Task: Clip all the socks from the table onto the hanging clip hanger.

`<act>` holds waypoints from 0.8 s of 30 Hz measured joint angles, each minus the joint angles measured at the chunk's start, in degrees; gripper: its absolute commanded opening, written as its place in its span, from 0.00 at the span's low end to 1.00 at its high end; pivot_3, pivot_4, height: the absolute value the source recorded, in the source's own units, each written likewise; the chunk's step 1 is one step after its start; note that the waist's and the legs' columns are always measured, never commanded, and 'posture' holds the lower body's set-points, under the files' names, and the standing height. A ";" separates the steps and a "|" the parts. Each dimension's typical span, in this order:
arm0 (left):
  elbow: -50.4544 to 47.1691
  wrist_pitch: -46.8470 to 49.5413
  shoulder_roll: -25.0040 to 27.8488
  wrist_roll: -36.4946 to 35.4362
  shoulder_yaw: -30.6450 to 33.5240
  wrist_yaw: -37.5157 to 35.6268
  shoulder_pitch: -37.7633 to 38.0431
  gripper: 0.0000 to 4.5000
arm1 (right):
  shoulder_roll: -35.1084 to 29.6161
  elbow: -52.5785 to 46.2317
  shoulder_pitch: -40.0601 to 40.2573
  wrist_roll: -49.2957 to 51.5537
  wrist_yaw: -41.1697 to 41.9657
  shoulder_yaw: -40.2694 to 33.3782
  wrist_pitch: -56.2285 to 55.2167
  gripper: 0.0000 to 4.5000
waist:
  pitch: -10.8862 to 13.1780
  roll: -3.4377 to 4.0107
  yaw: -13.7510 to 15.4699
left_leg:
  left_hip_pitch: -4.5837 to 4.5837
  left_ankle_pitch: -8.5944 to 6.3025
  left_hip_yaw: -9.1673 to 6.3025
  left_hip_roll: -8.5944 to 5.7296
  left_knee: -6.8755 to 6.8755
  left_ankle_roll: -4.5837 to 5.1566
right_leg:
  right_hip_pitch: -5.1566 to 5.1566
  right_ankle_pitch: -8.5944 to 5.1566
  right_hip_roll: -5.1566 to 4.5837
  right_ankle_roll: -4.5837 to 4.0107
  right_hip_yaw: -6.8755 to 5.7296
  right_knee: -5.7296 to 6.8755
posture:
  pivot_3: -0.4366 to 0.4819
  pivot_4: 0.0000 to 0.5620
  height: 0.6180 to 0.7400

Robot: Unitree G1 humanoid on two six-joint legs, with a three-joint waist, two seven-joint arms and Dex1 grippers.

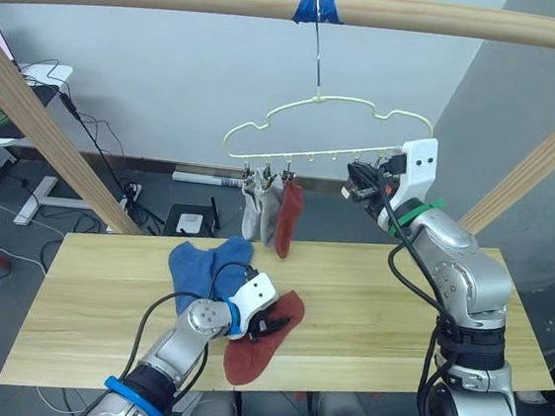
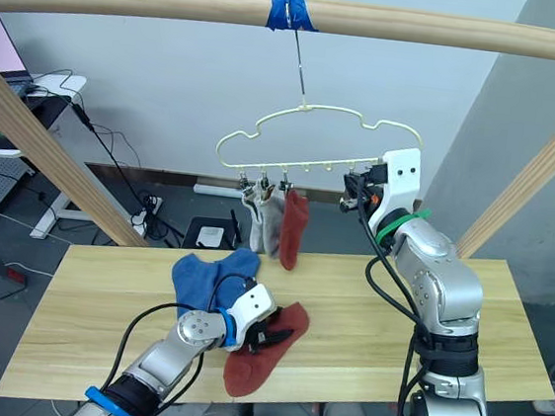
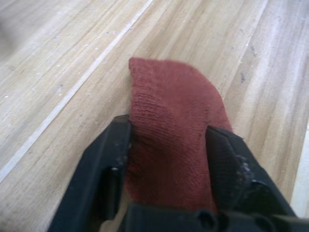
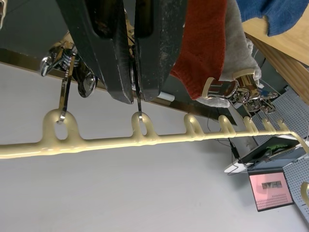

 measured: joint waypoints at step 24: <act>-16.76 3.23 1.88 -21.43 7.97 -13.15 -2.30 0.00 | -2.96 1.36 -1.46 4.14 4.25 -2.29 2.48 0.00 | 0.00 0.00 -0.14 | -0.07 0.00 0.00 0.00 -0.01 0.00 | -0.03 0.00 0.01 -0.01 -0.01 -0.03 | 0.29 0.35 1.00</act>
